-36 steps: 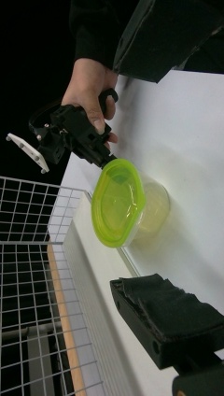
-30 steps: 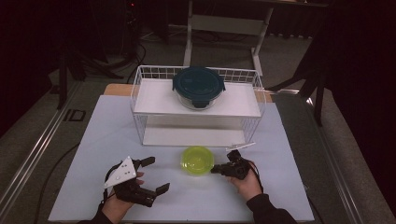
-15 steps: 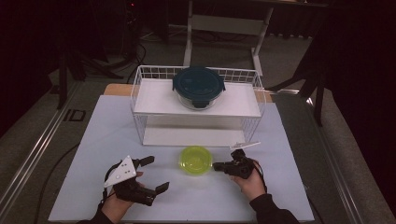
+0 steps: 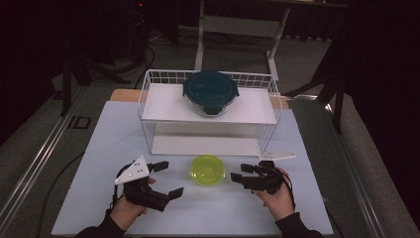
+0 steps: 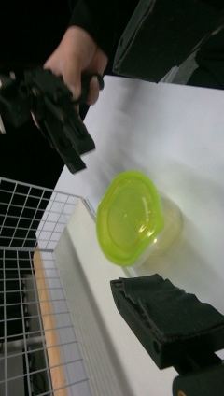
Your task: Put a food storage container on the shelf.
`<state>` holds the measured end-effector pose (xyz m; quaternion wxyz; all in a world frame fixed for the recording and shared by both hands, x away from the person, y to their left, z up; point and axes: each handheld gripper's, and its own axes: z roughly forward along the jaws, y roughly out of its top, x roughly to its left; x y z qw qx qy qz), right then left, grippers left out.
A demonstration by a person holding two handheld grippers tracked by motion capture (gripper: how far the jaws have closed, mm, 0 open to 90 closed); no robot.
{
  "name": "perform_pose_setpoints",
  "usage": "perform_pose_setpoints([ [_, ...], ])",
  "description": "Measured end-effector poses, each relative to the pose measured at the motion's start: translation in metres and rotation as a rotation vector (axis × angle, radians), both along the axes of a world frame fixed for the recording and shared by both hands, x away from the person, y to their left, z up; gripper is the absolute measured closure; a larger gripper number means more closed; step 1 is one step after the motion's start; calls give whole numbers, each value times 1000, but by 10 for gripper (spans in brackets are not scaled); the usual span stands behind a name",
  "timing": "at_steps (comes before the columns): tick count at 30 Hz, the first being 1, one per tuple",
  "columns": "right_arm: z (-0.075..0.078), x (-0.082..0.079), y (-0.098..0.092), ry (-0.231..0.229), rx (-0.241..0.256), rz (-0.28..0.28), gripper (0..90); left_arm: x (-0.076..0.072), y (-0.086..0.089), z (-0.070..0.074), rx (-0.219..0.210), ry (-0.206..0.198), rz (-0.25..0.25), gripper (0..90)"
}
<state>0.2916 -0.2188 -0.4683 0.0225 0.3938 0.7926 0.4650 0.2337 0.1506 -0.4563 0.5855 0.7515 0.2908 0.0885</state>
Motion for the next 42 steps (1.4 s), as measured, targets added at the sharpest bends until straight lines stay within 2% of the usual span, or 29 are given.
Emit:
perform_pose_setpoints([
  [3, 9, -3, -3, -26, 45, 13, 204, 6, -5, 5, 13, 6, -11, 4],
  [6, 13, -3, -5, -39, 62, 1, 192, 14, -9, 9, 23, 22, -21, 4],
  [7, 16, -2, -7, -44, 77, 19, 144, 16, -10, 10, 17, 34, -22, 4],
  [10, 20, -3, -8, -60, 89, 11, 149, 25, -11, 10, 4, 67, -20, 4],
  [16, 27, -3, -4, -119, 54, 17, 152, 39, -19, 9, 3, 118, -19, 4],
  [20, 26, 0, 1, -132, 42, 26, 164, 51, -23, 5, -12, 175, -20, 4],
  [23, 24, 2, 3, -130, 43, 33, 164, 55, -25, 3, -15, 185, -9, 5],
  [24, 23, 3, 5, -126, 33, 30, 163, 60, -28, 0, -18, 212, -4, 5],
  [25, 21, 6, 10, -95, 22, 40, 139, 62, -29, -1, -13, 224, 5, 6],
  [26, 20, 6, 11, -89, 18, 33, 137, 64, -30, -2, -11, 249, 7, 6],
  [29, 18, 8, 17, -73, 22, 5, 116, 71, -37, -7, 20, 320, 11, 6],
  [30, 17, 9, 19, -66, 26, -5, 115, 73, -38, -9, 33, 355, 21, 6],
  [32, 15, 12, 20, -30, 43, -25, 119, 75, -40, -13, 20, 388, 29, 13],
  [33, 14, 13, 20, -19, 45, -28, 134, 78, -40, -15, 15, 424, 44, 20],
  [37, 8, 18, 20, 35, 54, -49, 142, 83, -38, -23, 9, 519, 71, 78],
  [39, 5, 19, 22, 61, 54, -56, 170, 85, -37, -27, 21, 554, 78, 138],
  [40, 3, 20, 23, 80, 57, -53, 170, 87, -36, -29, 22, 577, 74, 144],
  [41, 3, 20, 23, 80, 57, -53, 170, 87, -36, -29, 22, 577, 74, 152],
  [42, 1, 21, 24, 98, 58, -60, 183, 88, -35, -32, 21, 602, 88, 152],
])
